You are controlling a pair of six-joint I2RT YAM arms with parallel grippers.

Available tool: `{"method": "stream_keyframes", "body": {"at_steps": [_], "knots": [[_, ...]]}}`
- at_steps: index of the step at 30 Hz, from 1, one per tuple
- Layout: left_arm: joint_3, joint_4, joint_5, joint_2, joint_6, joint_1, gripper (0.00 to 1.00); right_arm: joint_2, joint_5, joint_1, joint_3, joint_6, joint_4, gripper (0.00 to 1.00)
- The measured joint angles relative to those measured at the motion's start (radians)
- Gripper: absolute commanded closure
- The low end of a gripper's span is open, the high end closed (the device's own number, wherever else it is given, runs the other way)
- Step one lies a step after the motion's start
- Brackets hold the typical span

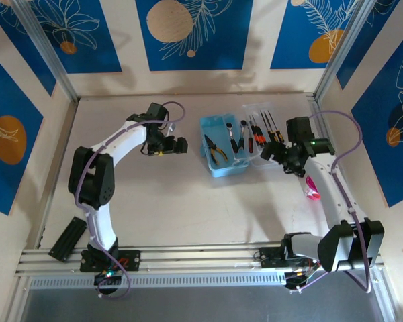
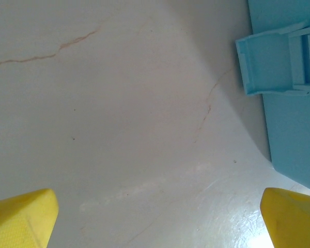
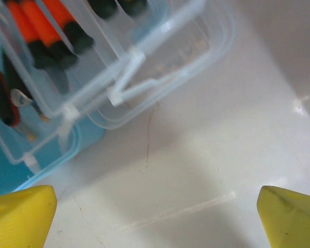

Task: Pack the tool kit

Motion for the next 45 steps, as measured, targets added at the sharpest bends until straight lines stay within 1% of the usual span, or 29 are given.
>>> {"method": "stream_keyframes", "body": {"at_steps": [2, 6, 7, 11, 18, 22, 30, 38, 40, 45], "knots": [[-0.002, 0.004, 0.001, 0.002, 0.007, 0.000, 0.00, -0.009, 0.018, -0.004, -0.044, 0.054, 0.007, 0.14], [-0.002, 0.023, 0.011, 0.007, 0.014, 0.000, 0.00, -0.004, 0.031, -0.055, -0.106, 0.135, 0.045, 0.42], [-0.002, 0.024, 0.016, 0.011, 0.014, 0.000, 0.00, 0.004, 0.031, -0.071, -0.113, 0.150, 0.060, 0.46], [-0.001, 0.026, 0.032, 0.037, 0.021, 0.000, 0.00, 0.069, 0.030, -0.107, -0.118, 0.192, 0.115, 0.49], [0.046, 0.015, 0.042, 0.091, 0.034, 0.000, 0.00, 0.187, 0.031, -0.108, -0.118, 0.240, 0.208, 0.54], [0.075, 0.011, 0.045, 0.097, 0.037, 0.000, 0.00, 0.217, 0.042, -0.109, -0.118, 0.262, 0.255, 0.58], [0.109, -0.015, 0.045, 0.107, 0.039, 0.000, 0.00, 0.246, 0.081, -0.124, -0.129, 0.301, 0.352, 0.60], [0.124, -0.045, 0.045, 0.127, 0.038, 0.000, 0.00, 0.345, 0.093, -0.133, -0.130, 0.320, 0.429, 0.62], [0.129, -0.053, 0.045, 0.132, 0.038, 0.000, 0.00, 0.365, 0.093, -0.133, -0.130, 0.324, 0.449, 0.67], [0.139, -0.069, 0.044, 0.146, 0.037, 0.000, 0.00, 0.402, 0.085, -0.130, -0.127, 0.342, 0.512, 0.92]]}}
